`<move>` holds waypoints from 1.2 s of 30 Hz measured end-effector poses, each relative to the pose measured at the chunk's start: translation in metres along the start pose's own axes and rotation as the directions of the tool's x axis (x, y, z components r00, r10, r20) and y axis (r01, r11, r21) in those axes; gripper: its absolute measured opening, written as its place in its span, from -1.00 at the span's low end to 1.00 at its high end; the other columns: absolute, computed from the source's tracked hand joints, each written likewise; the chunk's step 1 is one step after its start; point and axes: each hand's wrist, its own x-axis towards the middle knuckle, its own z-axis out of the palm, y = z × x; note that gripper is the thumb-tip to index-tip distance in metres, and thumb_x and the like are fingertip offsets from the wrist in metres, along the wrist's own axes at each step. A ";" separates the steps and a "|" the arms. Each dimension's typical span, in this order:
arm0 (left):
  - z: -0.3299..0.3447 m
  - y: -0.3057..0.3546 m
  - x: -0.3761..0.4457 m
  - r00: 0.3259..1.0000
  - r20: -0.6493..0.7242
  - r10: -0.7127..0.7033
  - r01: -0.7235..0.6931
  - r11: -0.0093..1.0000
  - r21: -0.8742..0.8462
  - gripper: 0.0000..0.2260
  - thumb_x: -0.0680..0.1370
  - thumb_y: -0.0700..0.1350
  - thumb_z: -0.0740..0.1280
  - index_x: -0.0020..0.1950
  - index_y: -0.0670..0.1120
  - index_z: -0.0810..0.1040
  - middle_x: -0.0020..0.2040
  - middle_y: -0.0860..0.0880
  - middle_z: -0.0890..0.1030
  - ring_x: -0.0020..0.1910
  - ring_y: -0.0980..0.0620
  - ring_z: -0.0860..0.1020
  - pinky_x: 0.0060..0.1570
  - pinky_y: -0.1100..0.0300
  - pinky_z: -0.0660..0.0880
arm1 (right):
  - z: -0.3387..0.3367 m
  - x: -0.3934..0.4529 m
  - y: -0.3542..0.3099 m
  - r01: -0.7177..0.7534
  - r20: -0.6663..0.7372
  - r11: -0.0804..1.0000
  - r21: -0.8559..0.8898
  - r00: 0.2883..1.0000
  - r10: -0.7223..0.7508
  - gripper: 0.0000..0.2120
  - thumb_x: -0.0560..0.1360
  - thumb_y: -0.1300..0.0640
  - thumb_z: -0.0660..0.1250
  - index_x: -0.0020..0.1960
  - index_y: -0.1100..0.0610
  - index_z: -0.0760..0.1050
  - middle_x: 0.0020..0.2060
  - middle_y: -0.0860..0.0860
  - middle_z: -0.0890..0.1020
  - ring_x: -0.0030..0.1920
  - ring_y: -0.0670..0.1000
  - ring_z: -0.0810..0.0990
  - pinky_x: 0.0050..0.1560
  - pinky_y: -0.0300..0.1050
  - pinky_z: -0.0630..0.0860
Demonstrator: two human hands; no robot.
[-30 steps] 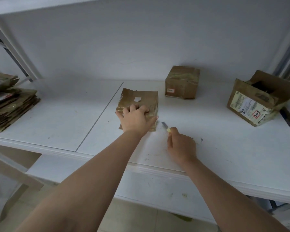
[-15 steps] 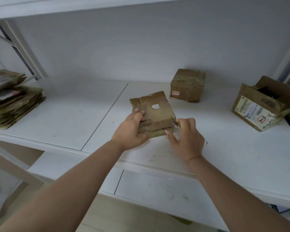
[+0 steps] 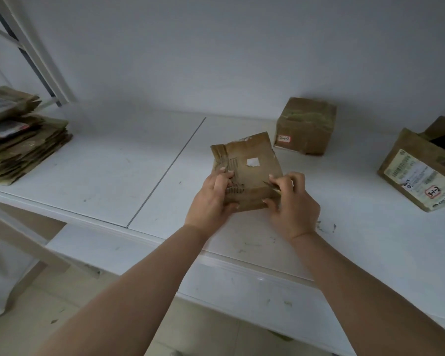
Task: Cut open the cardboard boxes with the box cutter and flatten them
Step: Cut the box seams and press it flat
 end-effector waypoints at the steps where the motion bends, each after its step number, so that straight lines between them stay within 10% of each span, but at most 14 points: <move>1: -0.001 0.000 0.001 1.000 0.004 -0.002 0.002 1.000 0.011 -0.50 0.39 -0.17 0.51 0.25 -0.25 0.42 0.37 -0.21 0.42 0.40 -0.17 0.34 0.27 -0.01 0.44 | 0.000 0.002 0.001 0.004 0.003 1.000 -0.007 1.000 -0.004 -0.41 0.22 0.12 0.60 0.13 -0.03 0.36 0.03 0.06 0.49 -0.36 0.02 0.55 -0.52 -0.30 0.31; 8: -0.024 0.001 0.018 0.985 0.091 0.147 -0.166 0.950 0.263 -0.50 0.38 0.04 0.50 0.19 -0.19 0.50 0.17 -0.19 0.58 0.11 -0.19 0.58 -0.11 -0.03 0.60 | -0.017 0.016 0.010 0.148 0.050 0.983 -0.112 0.988 -0.143 -0.50 0.22 -0.03 0.61 0.10 0.04 0.57 -0.10 0.06 0.55 -0.47 0.04 0.50 -0.48 -0.34 0.24; 12: -0.047 0.008 0.039 0.958 0.104 0.268 -0.287 0.876 0.387 -0.59 0.37 0.18 0.34 0.00 -0.13 0.52 -0.17 -0.05 0.61 -0.26 -0.14 0.57 -0.39 0.22 0.35 | -0.043 0.041 0.009 0.224 0.044 0.955 -0.194 0.975 -0.220 -0.49 0.21 -0.13 0.57 0.09 0.03 0.59 -0.01 0.10 0.58 -0.47 0.07 0.50 -0.49 -0.25 0.32; 16: -0.060 0.012 0.054 0.926 0.041 0.375 -0.355 0.829 0.432 -0.51 0.35 0.21 0.22 0.03 -0.14 0.59 -0.12 -0.08 0.60 -0.06 -0.12 0.52 -0.44 0.20 0.42 | -0.053 0.057 0.004 0.344 0.036 0.901 -0.263 0.937 -0.347 -0.46 0.19 -0.12 0.56 0.07 0.15 0.62 -0.15 0.05 0.60 -0.48 0.08 0.53 -0.52 -0.26 0.33; 23: -0.062 0.017 0.059 0.888 0.133 0.441 -0.415 0.641 0.646 -0.48 0.47 0.09 0.10 0.13 -0.26 0.61 -0.31 -0.09 0.59 -0.49 -0.07 0.53 -0.58 0.26 0.37 | -0.051 0.062 -0.008 0.389 0.133 0.837 -0.386 0.921 -0.366 -0.40 -0.02 -0.02 0.59 -0.03 0.21 0.64 -0.27 0.04 0.65 -0.50 0.05 0.57 -0.53 -0.30 0.34; 29: -0.056 0.024 0.039 0.833 0.226 0.505 -0.475 0.442 0.761 -0.63 0.32 -0.24 0.41 0.10 -0.35 0.60 -0.27 -0.15 0.62 -0.39 -0.08 0.58 -0.54 0.20 0.43 | -0.057 0.051 -0.012 0.447 0.195 0.775 -0.447 0.894 -0.403 -0.34 -0.06 -0.11 0.62 -0.06 0.23 0.66 -0.36 0.03 0.61 -0.58 0.02 0.50 -0.49 -0.35 0.10; 36: -0.051 0.045 0.011 0.839 0.255 0.481 -0.466 0.392 0.793 -0.60 0.34 -0.37 0.07 0.05 -0.38 0.59 -0.29 -0.23 0.60 -0.37 -0.17 0.59 -0.58 0.18 0.46 | -0.068 0.022 -0.014 0.453 0.241 0.758 -0.469 0.892 -0.383 -0.51 -0.10 0.11 0.61 -0.19 0.19 0.65 -0.42 0.01 0.62 -0.63 0.04 0.47 -0.42 -0.36 0.07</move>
